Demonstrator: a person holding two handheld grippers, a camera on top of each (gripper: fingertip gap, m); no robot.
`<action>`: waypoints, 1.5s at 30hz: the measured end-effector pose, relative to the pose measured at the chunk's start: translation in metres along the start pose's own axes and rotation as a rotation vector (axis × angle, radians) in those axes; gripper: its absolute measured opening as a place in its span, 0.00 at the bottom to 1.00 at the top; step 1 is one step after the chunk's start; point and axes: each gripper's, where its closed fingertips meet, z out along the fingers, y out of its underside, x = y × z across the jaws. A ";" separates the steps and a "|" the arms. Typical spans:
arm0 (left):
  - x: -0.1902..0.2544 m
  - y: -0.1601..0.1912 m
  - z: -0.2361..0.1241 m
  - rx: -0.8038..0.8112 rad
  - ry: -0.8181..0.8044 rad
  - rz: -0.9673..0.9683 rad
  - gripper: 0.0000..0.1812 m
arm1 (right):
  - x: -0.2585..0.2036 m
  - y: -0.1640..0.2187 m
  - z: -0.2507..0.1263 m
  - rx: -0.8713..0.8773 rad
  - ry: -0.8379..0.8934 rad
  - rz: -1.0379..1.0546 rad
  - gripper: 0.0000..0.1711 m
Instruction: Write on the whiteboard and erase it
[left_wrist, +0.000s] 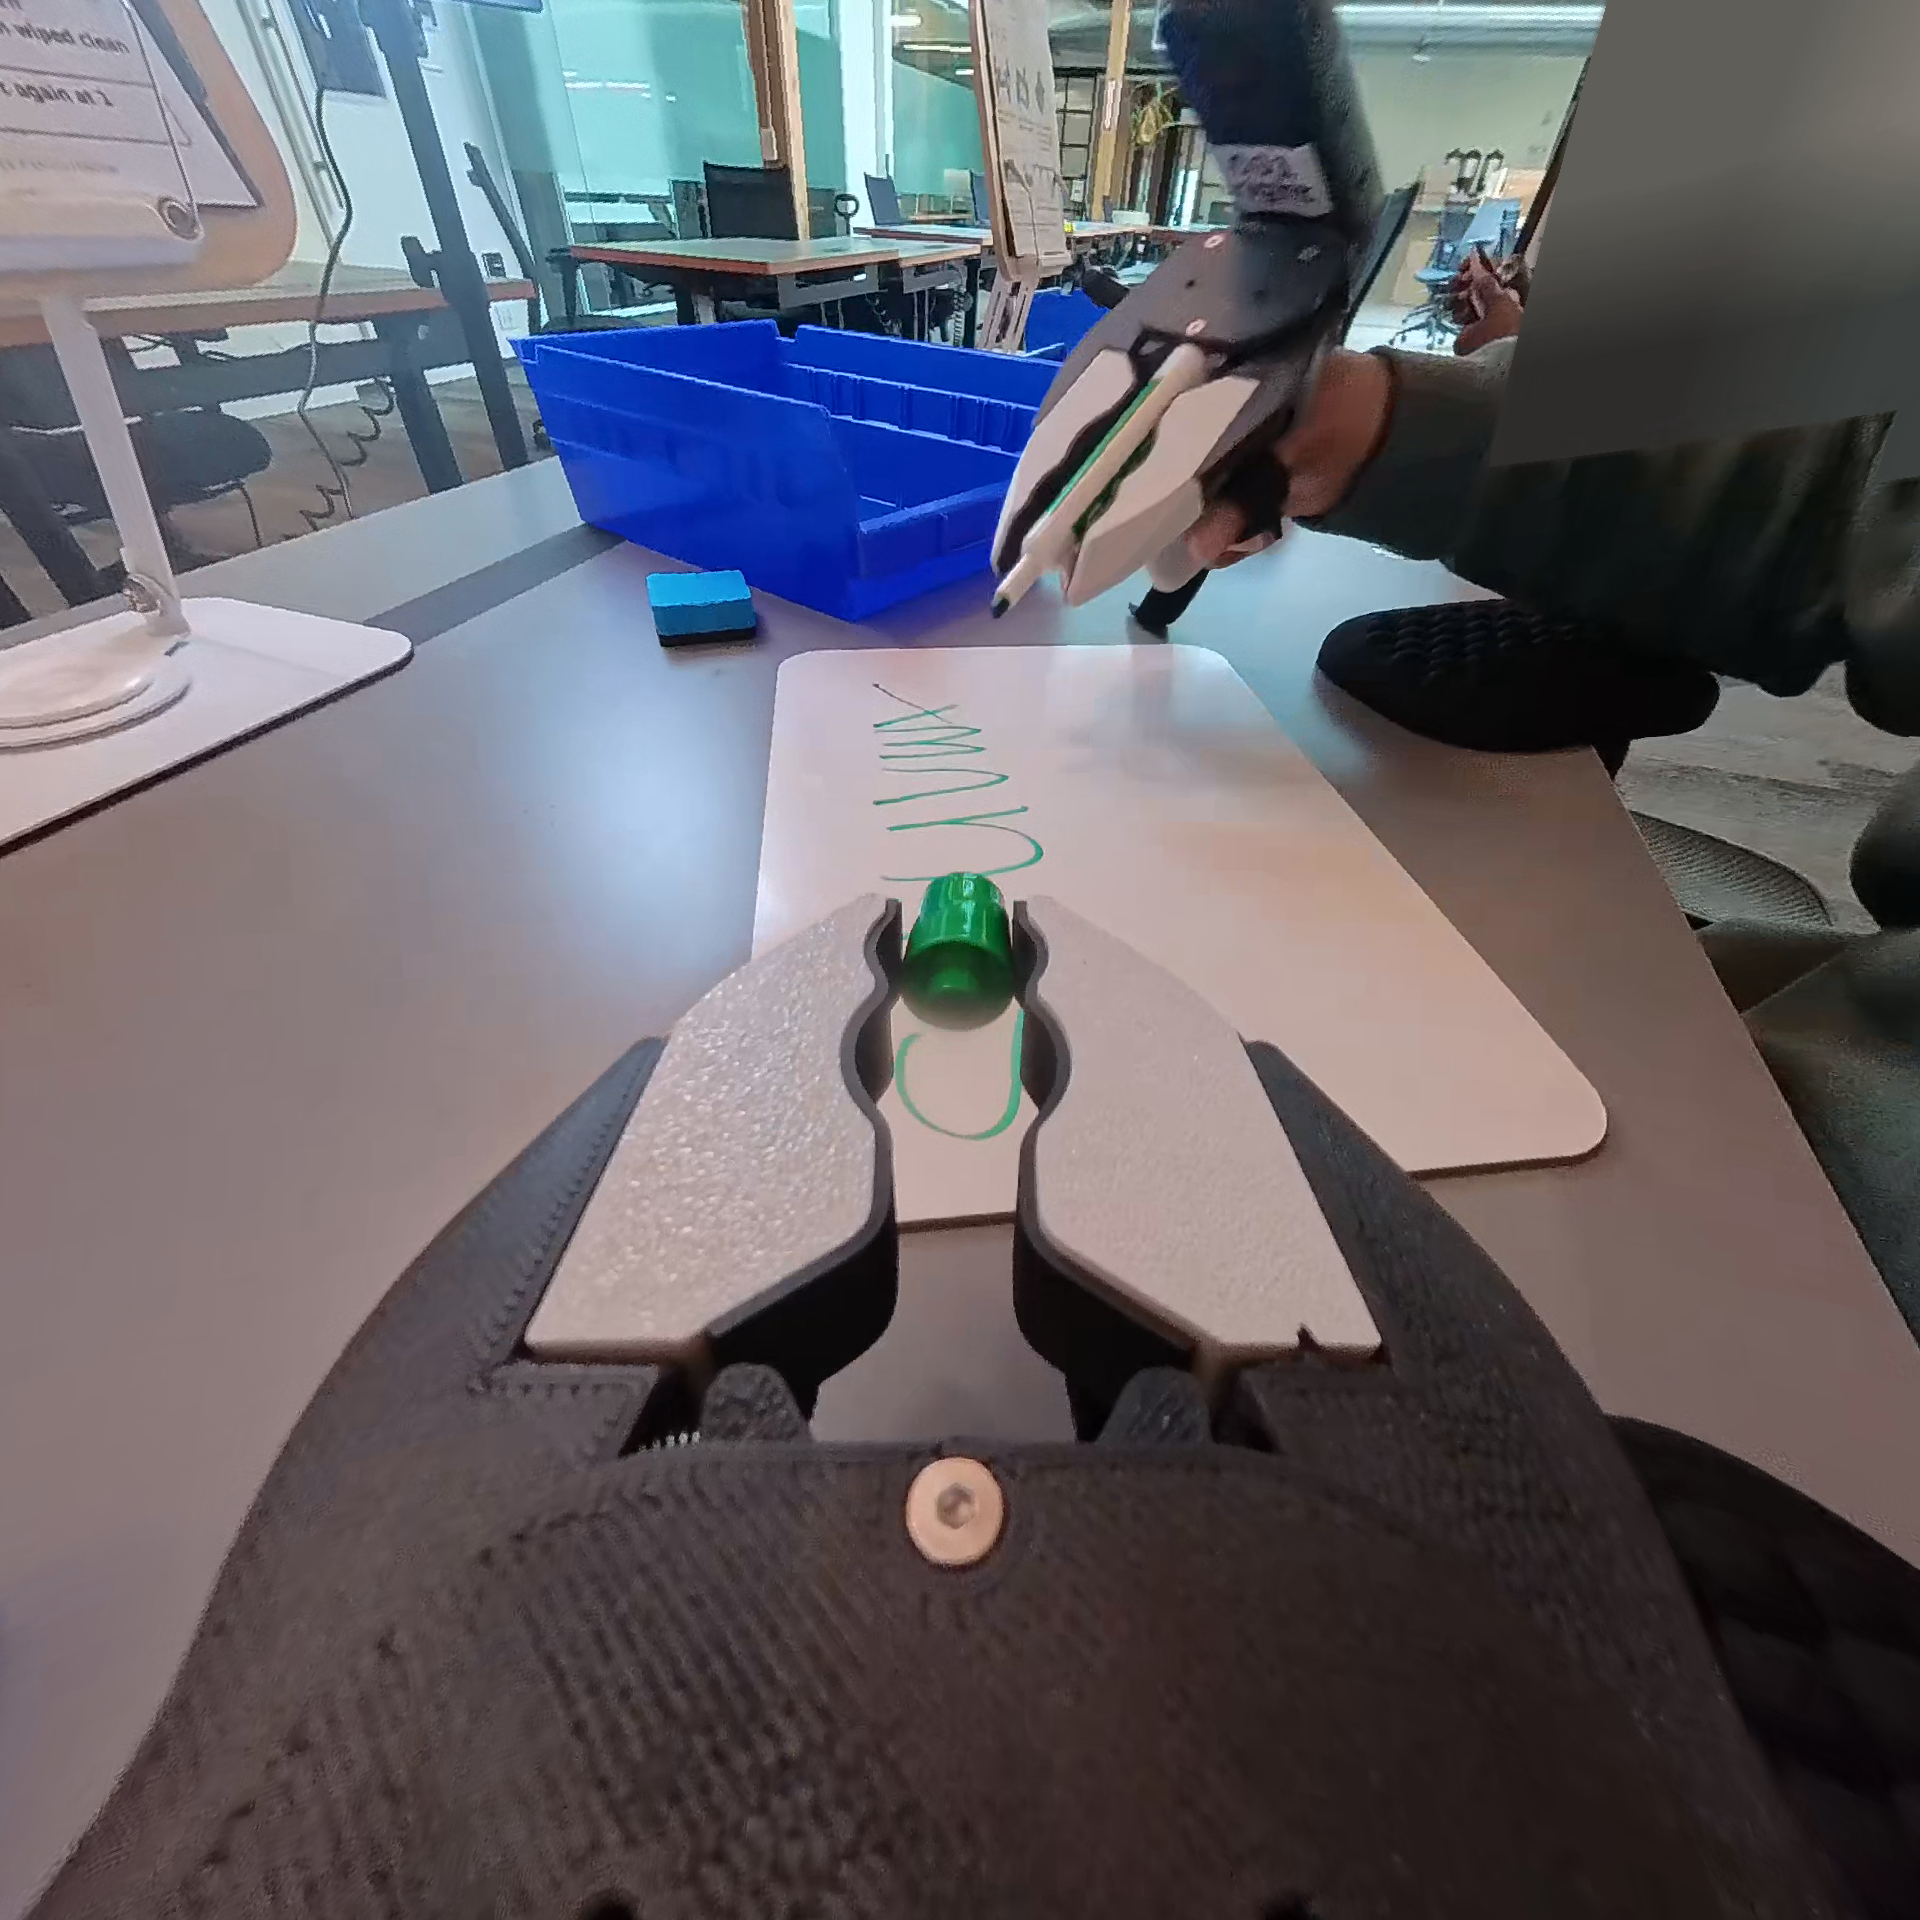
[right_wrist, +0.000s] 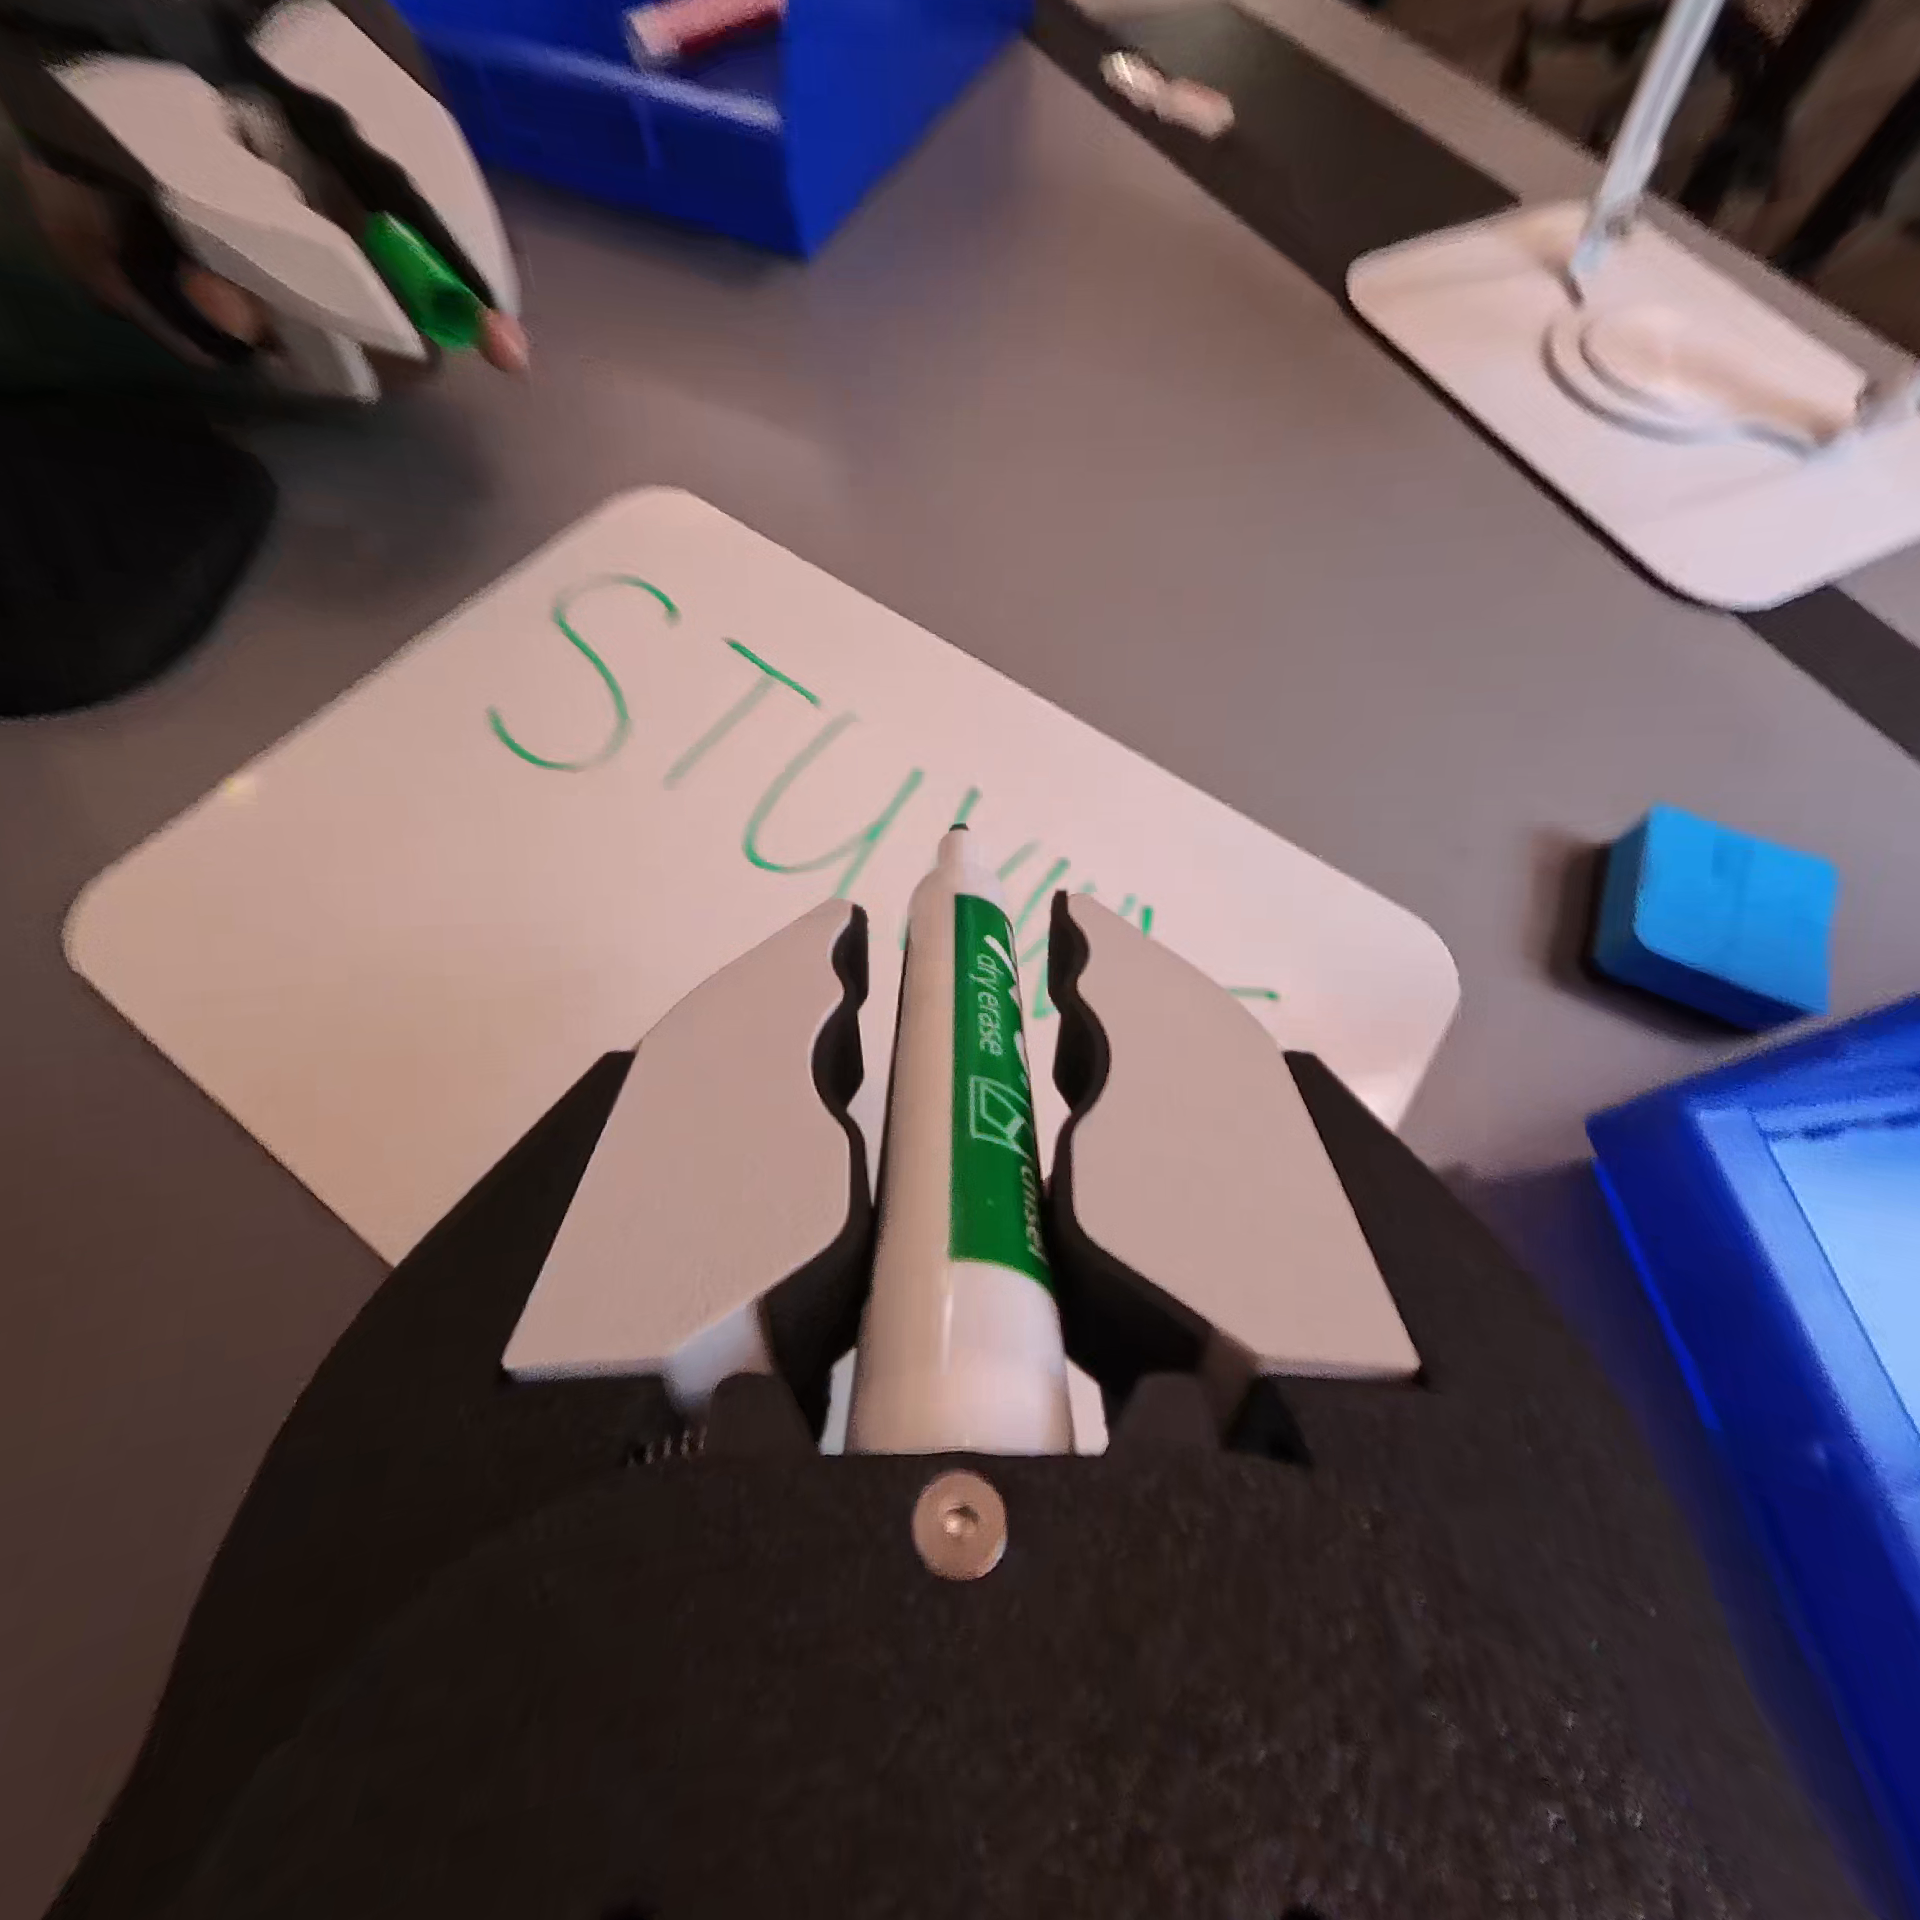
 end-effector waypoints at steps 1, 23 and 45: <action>0.000 0.000 0.000 0.001 -0.001 -0.001 0.11 | 0.008 0.010 0.003 -0.063 0.014 0.011 0.20; -0.002 0.008 -0.003 -0.029 0.007 -0.004 0.11 | 0.037 0.050 0.029 -0.336 0.011 0.024 0.20; 0.001 0.009 -0.003 -0.039 0.010 0.010 0.11 | 0.026 -0.016 -0.013 0.007 0.040 0.029 0.20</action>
